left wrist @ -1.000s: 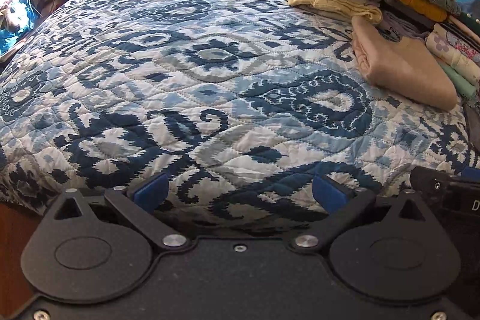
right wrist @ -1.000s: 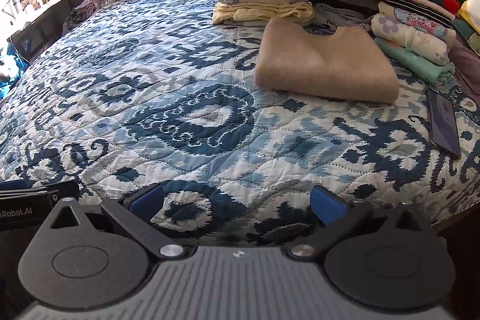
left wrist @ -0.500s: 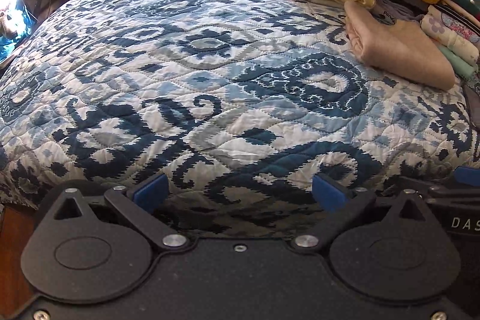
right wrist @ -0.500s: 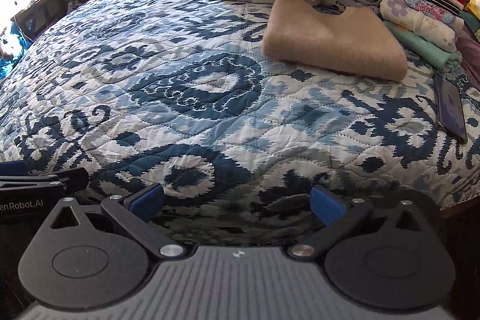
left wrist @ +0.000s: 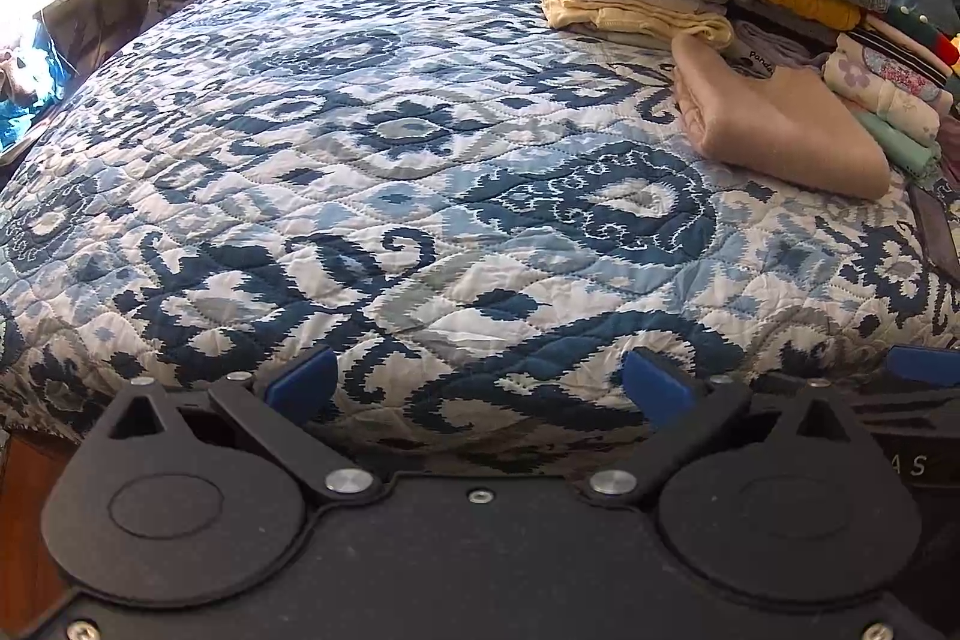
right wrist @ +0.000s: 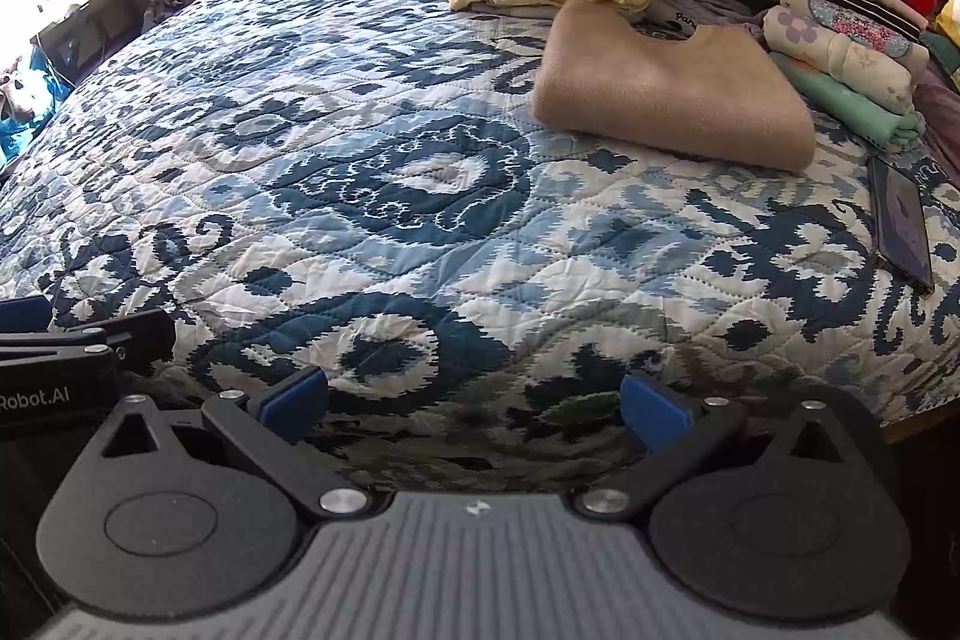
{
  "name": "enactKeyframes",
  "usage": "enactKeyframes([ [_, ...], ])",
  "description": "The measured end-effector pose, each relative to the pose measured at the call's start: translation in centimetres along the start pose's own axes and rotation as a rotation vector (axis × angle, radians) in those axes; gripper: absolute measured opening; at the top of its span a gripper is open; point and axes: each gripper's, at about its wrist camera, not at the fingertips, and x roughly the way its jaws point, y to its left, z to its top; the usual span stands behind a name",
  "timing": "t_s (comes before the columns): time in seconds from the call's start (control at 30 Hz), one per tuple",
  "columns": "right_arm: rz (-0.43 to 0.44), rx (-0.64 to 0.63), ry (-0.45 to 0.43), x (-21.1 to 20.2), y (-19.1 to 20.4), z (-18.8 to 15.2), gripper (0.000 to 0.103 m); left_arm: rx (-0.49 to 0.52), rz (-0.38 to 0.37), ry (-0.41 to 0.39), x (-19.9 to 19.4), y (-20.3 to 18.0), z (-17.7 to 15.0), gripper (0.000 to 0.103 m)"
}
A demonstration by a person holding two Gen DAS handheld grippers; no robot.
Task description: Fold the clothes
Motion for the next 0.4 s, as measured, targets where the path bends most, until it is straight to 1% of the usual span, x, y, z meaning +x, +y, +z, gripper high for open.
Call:
enactKeyframes([
  [0.4,0.012,-0.011,0.000,-0.14,0.39,-0.16,0.103,-0.022,-0.012,-0.037,-0.74,0.18,-0.02,0.103],
])
